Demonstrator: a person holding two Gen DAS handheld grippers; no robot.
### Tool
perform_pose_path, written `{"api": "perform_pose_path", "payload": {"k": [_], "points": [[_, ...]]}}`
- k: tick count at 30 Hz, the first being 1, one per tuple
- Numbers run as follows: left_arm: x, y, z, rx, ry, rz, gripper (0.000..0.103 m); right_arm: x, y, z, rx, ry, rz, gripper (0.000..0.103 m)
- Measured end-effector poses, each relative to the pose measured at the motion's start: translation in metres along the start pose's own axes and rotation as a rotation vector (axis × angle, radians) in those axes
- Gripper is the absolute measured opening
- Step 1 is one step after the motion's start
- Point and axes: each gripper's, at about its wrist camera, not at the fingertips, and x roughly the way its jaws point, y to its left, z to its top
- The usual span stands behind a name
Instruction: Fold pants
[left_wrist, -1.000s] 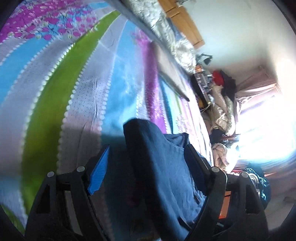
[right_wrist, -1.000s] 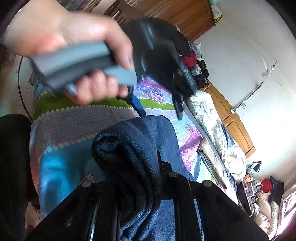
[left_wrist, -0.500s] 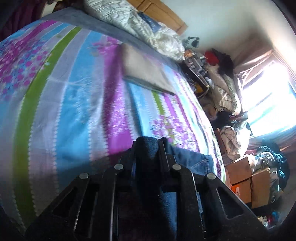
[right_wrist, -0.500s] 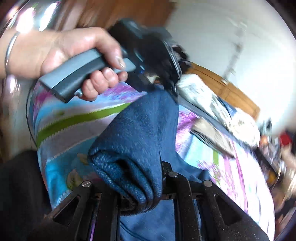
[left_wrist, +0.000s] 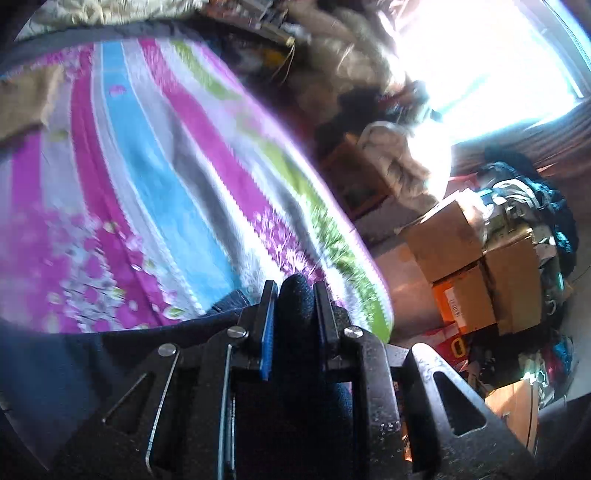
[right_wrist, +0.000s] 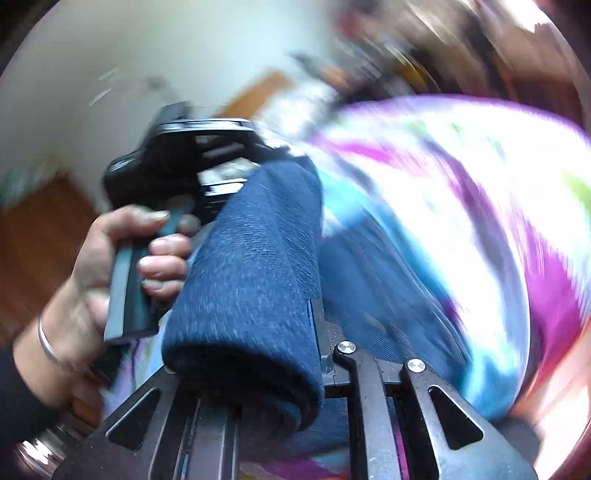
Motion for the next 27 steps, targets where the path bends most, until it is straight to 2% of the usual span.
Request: {"api": "perform_pose_path", "payload": {"k": [1,2,3,5,6,8,10,11,12,13,14,16,17,21,23,25,27], "points": [[0.033,0.009,-0.005,-0.036,0.060,0.019,0.020,0.011,-0.037,-0.006,0.124,0.056,0.036,0.014],[0.068,0.022,-0.012,-0.102,0.121,0.041,0.022,0.012,-0.055,-0.009,0.198,0.051,0.121,0.010],[0.086,0.031,-0.020,-0.153,0.111,0.062,0.023,0.010,-0.063,-0.009,0.254,0.043,0.178,0.011],[0.083,0.029,-0.022,-0.177,0.039,0.044,0.027,0.007,-0.051,-0.007,0.197,0.046,0.169,0.025],[0.079,0.028,-0.020,-0.182,0.027,0.033,0.027,0.007,-0.046,-0.007,0.153,0.044,0.157,0.028],[0.067,0.029,-0.010,-0.174,0.010,0.018,0.027,0.006,-0.042,-0.011,0.128,0.036,0.145,0.028],[0.036,0.032,0.008,-0.155,-0.074,0.052,0.027,0.003,-0.047,-0.015,0.162,0.039,0.180,0.028],[0.017,0.036,0.016,-0.158,-0.128,0.049,0.031,0.000,-0.050,-0.016,0.179,0.042,0.194,0.028],[-0.010,0.043,0.022,-0.162,-0.194,0.048,0.036,-0.004,-0.053,-0.014,0.195,0.037,0.202,0.028],[-0.029,0.048,0.027,-0.153,-0.230,0.066,0.051,-0.009,-0.055,-0.014,0.200,0.022,0.198,0.029],[-0.046,0.050,0.027,-0.132,-0.260,0.091,0.062,-0.011,-0.055,-0.011,0.191,0.009,0.179,0.034],[-0.073,0.066,0.024,-0.076,-0.283,0.122,0.069,-0.013,-0.053,-0.011,0.162,0.008,0.167,0.035],[-0.077,0.073,0.022,-0.067,-0.275,0.139,0.071,-0.015,-0.052,-0.010,0.151,0.013,0.165,0.035],[-0.094,0.142,0.015,-0.110,-0.177,0.293,0.071,-0.012,-0.040,-0.003,0.071,0.030,0.138,0.035],[-0.092,0.162,0.006,-0.113,-0.131,0.302,0.072,-0.008,-0.038,0.002,0.065,0.039,0.135,0.035],[-0.077,0.180,-0.002,-0.116,-0.010,0.358,0.072,-0.004,-0.038,0.003,0.063,0.053,0.130,0.035],[-0.049,0.193,-0.022,-0.079,0.161,0.472,0.072,-0.002,-0.034,0.003,0.042,0.064,0.110,0.035]]}}
